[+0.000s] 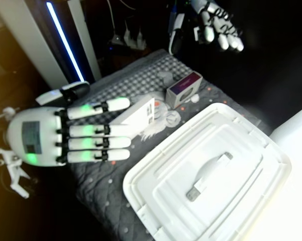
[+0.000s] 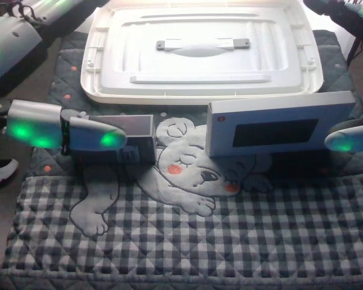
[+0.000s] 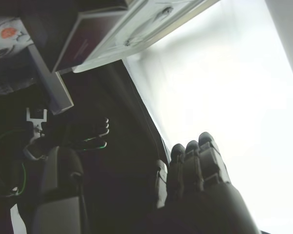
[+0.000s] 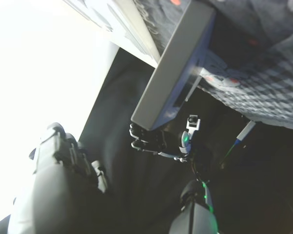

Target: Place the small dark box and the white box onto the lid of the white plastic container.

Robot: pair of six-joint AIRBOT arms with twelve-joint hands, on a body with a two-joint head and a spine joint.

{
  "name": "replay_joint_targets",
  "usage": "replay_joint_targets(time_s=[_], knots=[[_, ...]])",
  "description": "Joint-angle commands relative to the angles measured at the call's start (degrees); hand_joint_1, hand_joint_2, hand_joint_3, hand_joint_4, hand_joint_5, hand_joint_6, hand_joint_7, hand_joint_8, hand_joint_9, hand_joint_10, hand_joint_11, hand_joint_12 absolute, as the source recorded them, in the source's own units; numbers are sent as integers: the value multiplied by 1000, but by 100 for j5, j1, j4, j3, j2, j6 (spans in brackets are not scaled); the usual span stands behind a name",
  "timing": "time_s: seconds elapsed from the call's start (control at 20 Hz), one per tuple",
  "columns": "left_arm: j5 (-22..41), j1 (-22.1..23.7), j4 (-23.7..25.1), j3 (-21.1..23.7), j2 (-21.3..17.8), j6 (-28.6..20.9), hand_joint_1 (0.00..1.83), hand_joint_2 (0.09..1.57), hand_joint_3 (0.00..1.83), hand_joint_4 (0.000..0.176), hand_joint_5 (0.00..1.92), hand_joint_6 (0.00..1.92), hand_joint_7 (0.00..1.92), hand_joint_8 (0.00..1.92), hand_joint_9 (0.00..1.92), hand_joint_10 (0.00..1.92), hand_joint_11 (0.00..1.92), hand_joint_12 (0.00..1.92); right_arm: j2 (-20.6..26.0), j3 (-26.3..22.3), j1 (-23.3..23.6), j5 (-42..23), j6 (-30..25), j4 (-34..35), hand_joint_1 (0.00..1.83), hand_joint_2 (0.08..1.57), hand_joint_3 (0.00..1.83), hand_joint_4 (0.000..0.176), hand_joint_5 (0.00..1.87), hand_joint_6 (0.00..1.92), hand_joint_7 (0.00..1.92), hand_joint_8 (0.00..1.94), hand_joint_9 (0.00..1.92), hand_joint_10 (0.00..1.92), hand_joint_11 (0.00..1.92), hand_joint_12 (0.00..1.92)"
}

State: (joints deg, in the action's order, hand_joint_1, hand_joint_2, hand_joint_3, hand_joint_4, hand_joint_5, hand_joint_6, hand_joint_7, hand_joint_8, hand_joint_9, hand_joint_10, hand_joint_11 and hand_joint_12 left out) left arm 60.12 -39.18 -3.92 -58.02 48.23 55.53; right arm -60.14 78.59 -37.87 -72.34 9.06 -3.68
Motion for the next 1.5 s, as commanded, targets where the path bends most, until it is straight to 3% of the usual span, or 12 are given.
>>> replay_joint_targets(time_s=[0.0, 0.25, 0.45, 0.6, 0.7, 0.8, 0.95, 1.0, 1.2, 1.3, 1.35, 1.45], knots=[[463, 100, -34, -53, 57, -3, 415, 653, 121, 47, 0, 0, 4, 2, 124, 15, 0, 630, 46, 27, 76, -497, -30, 192, 748, 562, 71, 174, 0, 0, 0, 0, 8, 3, 21, 10], [-259, 331, 67, -324, 310, -143, 527, 675, 45, 25, 3, 0, 82, 3, 123, 1, 0, 538, -114, 190, 128, -51, -30, 151, 730, 534, 42, 176, 1, 0, 17, 6, 25, 7, 49, 25], [-944, 489, 277, -463, 420, -143, 632, 676, 25, 52, 0, 0, 22, 5, 68, 2, 0, 263, -340, 392, 475, 564, -31, -195, 810, 598, 24, 129, 5, 1, 31, 0, 1, 0, 8, 16], [-1264, 523, 349, -557, 539, -145, 638, 636, 1, 40, 0, 0, 67, 0, 131, 2, 0, 418, -444, 477, 650, 859, -31, -389, 814, 611, 19, 114, 16, 3, 12, 0, 3, 1, 1, 12], [-1575, 651, 475, -656, 668, -147, 685, 647, 5, 34, 0, 0, 37, 2, 99, 5, 0, 355, -468, 505, 653, 950, -31, -401, 797, 594, 8, 127, 47, 13, 33, 8, 5, 2, 0, 0], [-1794, 688, 493, -759, 770, -161, 673, 638, 0, 63, 0, 0, 1, 0, 6, 0, 0, 227, -548, 583, 653, 1088, -31, -417, 707, 569, 0, 145, 35, 5, 62, 16, 29, 10, 0, 0], [-1991, 701, 533, -873, 882, -199, 655, 630, 0, 54, 1, 0, 0, 0, 3, 1, 0, 409, -630, 654, 653, 1250, -31, -423, 695, 595, 7, 153, 28, 0, 74, 13, 51, 15, 57, 27], [-2078, 708, 551, -893, 904, -199, 638, 630, 0, 47, 8, 1, 0, 0, 16, 4, 0, 469, -662, 673, 653, 1314, -32, -436, 674, 598, 0, 154, 27, 1, 89, 3, 62, 2, 11, 250], [-2359, 704, 586, -973, 979, -197, 606, 631, 1, 100, 21, 1, 47, 4, 81, 6, 0, 367, -758, 725, 653, 1479, -32, -503, 751, 606, 0, 135, 87, 8, 145, 6, 91, 4, 0, 572], [-2477, 701, 611, -1029, 1041, -197, 667, 628, 0, 110, 56, 8, 108, 15, 132, 15, 0, 382, -761, 728, 653, 1483, -32, -526, 855, 629, 4, 69, 273, 28, 272, 15, 217, 25, 0, 677], [-2499, 694, 640, -1050, 1072, -197, 745, 681, 5, 144, 82, 5, 151, 8, 192, 13, 18, 386, -761, 728, 653, 1482, -32, -537, 972, 675, 8, 5, 469, 20, 434, 3, 370, 26, 6, 879], [-2554, 689, 714, -1091, 1143, -194, 1084, 824, 6, 0, 492, 26, 572, 24, 557, 26, 162, 822, -761, 728, 653, 1482, -32, -542, 1127, 799, 3, 0, 807, 10, 766, 23, 912, 596, 659, 1451]])
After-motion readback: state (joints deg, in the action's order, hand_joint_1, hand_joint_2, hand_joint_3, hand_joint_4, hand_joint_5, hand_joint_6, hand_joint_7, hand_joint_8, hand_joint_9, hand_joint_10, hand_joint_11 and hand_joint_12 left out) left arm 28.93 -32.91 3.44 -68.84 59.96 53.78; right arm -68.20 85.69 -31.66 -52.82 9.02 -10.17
